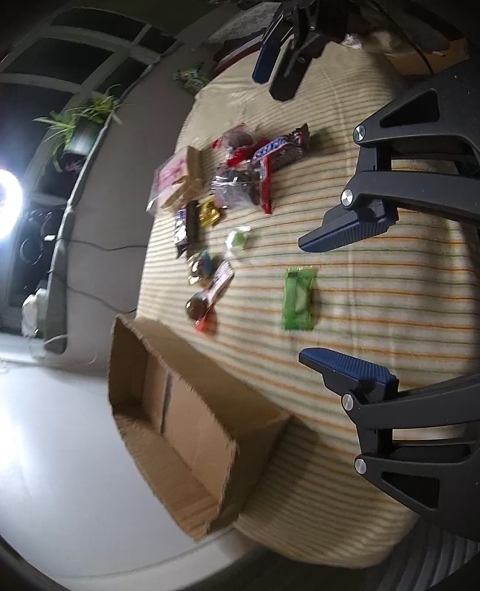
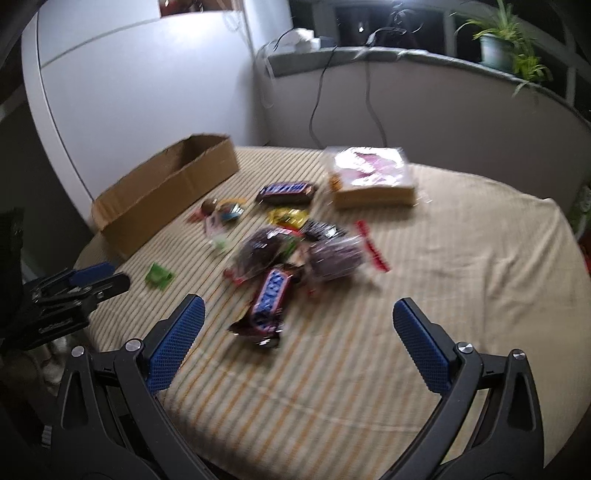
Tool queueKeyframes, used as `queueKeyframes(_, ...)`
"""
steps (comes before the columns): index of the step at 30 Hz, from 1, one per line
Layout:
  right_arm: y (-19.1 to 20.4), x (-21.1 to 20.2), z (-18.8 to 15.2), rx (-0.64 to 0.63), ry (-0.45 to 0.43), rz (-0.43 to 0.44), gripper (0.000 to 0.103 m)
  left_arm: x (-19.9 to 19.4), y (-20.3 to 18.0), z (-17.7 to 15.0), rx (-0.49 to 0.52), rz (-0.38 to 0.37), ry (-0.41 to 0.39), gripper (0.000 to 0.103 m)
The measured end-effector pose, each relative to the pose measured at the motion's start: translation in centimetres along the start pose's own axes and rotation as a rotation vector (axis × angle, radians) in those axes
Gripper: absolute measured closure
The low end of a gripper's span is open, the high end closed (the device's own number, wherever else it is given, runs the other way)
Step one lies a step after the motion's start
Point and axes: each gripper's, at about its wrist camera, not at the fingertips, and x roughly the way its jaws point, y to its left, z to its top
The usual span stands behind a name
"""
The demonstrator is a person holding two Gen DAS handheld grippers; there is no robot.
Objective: Organize snacks
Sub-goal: 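Grasp the green candy with the left tool while the right tool grasps the Snickers bar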
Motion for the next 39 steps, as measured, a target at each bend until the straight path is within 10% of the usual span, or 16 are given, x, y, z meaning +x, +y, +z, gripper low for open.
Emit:
queueKeyframes(20,1.8,7.3,0.3,-0.023,0.167,-0.005,0.035,4.5,-0.4,0.7,0.097,0.094,0.019,0.046)
queueKeyframes(31,1.8,7.8,0.5,-0.063,0.175,-0.06,0.07,4.4,-1.3,0.5,0.119,0.069,0.003,0.075)
queueKeyframes(39,1.3,7.1,0.3,-0.035,0.172,-0.041,0.072,4.2,-1.0,0.5,0.1,0.039,0.003,0.091)
